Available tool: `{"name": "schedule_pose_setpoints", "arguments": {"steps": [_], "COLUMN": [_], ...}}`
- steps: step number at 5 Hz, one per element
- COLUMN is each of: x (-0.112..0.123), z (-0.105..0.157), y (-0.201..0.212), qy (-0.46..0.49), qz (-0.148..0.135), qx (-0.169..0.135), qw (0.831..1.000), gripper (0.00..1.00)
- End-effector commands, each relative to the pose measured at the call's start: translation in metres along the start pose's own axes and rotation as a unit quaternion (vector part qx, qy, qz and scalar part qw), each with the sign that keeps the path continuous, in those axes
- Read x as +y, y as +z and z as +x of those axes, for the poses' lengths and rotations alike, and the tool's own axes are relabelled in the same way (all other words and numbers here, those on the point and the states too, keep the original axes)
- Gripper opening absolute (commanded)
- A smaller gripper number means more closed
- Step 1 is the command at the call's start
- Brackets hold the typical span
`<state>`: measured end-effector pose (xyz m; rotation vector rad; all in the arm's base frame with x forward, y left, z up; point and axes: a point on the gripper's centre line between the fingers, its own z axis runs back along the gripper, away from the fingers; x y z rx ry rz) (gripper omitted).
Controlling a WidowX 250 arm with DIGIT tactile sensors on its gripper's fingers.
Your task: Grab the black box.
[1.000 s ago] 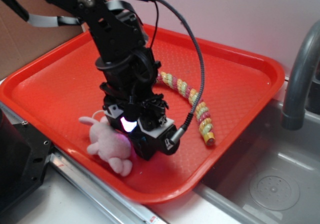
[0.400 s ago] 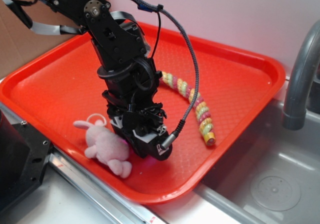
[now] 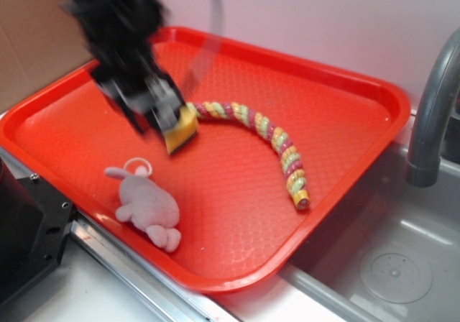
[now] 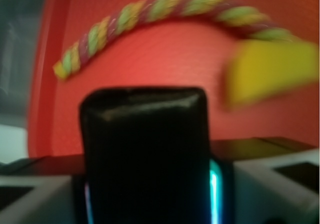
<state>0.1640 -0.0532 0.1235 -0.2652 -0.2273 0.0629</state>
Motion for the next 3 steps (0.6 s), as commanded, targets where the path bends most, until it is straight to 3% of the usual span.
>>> {"name": "schedule_pose_setpoints", "arguments": {"steps": [1,2,3], "x": [0.049,0.042,0.036], "z": [0.029,0.045,0.049], "y": [0.115,0.113,0.109], "qy": [-0.001,-0.009,-0.018], "qz": [-0.025,-0.038,-0.022], "qx": [-0.020,0.007,0.026], "qw": [0.999,0.999,0.999], "gripper": [0.00,0.00,0.00]}}
